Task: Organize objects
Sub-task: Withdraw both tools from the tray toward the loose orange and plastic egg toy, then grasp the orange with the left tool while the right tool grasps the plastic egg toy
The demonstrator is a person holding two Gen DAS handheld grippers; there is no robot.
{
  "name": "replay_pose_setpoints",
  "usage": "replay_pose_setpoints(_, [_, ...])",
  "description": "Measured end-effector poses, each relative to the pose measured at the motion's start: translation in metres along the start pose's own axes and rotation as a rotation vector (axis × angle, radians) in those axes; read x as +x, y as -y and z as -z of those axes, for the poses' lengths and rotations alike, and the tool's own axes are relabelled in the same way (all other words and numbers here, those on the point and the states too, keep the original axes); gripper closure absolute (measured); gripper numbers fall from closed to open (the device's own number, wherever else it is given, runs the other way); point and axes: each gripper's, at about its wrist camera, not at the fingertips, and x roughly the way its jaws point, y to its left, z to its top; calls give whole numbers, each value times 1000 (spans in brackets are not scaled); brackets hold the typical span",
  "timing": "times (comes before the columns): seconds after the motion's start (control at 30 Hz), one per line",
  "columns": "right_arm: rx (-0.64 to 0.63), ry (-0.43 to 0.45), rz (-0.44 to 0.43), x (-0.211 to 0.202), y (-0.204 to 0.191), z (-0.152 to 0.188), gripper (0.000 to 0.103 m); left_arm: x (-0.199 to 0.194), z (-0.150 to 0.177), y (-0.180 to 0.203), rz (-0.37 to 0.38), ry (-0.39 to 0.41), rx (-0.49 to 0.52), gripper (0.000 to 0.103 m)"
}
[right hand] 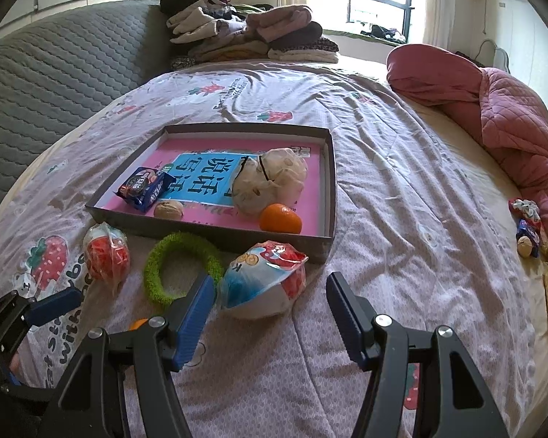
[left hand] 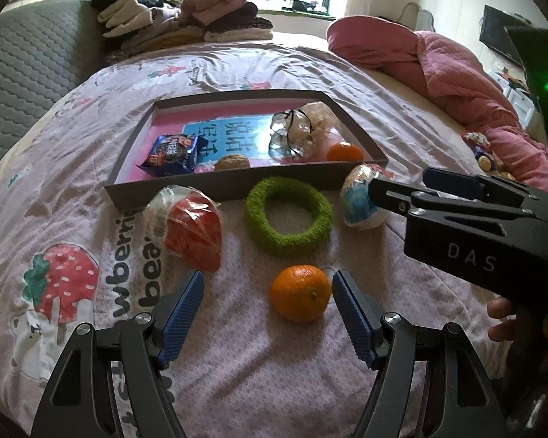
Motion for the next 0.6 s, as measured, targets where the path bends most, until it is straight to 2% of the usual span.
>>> replay_pose_setpoints(0.6, [57,-26,-21,15,6,5,40,16,9,8,16,-28,18,29])
